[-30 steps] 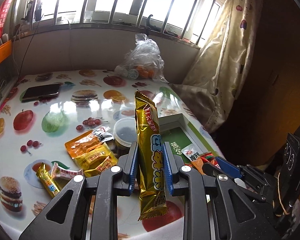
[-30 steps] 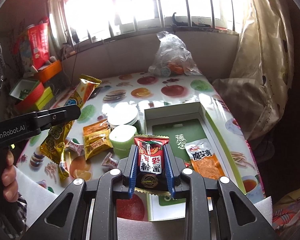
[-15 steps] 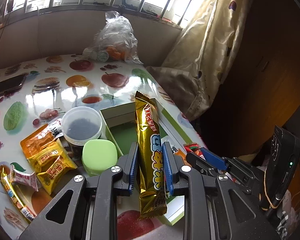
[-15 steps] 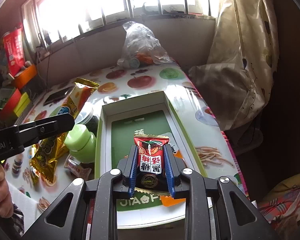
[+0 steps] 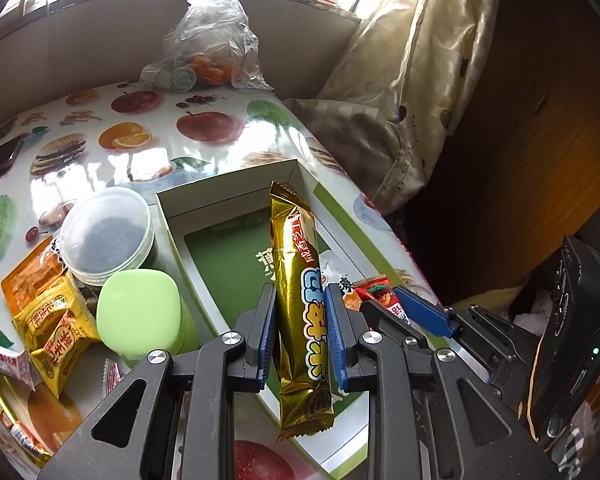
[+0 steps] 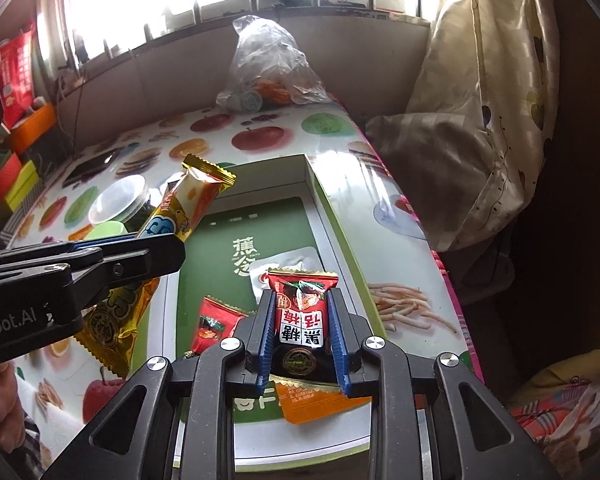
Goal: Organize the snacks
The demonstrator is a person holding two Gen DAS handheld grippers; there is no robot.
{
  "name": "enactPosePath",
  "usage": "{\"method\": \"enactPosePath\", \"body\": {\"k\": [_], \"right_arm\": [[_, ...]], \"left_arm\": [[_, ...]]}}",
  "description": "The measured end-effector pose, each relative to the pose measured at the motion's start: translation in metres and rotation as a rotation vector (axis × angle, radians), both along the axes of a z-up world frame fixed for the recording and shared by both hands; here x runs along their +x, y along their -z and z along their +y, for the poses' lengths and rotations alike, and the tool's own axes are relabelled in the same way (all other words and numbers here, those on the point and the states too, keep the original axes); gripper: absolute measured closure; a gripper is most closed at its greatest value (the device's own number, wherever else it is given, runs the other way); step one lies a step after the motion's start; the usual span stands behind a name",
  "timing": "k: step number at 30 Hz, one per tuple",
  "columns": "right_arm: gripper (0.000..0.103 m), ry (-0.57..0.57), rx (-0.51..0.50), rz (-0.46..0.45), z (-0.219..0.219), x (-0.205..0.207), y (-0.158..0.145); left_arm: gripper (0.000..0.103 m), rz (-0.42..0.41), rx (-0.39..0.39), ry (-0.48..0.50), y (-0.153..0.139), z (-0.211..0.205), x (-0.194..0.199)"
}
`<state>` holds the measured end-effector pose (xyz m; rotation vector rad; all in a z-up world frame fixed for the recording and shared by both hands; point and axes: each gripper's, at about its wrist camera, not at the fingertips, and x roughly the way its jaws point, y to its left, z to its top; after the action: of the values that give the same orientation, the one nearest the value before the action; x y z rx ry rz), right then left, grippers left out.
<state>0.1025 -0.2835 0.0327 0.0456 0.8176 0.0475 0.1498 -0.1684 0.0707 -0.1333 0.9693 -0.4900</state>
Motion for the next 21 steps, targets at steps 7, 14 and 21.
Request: {"method": "enactPosePath", "body": {"k": [7,14,21], "right_arm": [[0.079,-0.001,-0.016,0.021,0.000,0.003,0.010],[0.079,-0.001,-0.025,0.028,0.001,0.004,0.014],[0.076,0.001,-0.038,0.034,0.002,0.005,0.015]], "left_arm": [[0.078,0.030,0.032,0.007,0.013,-0.009,0.006],[0.078,0.053,0.047,0.007,0.021,-0.012,0.010],[0.078,0.060,0.066,0.010,0.025,-0.013,0.011]]}}
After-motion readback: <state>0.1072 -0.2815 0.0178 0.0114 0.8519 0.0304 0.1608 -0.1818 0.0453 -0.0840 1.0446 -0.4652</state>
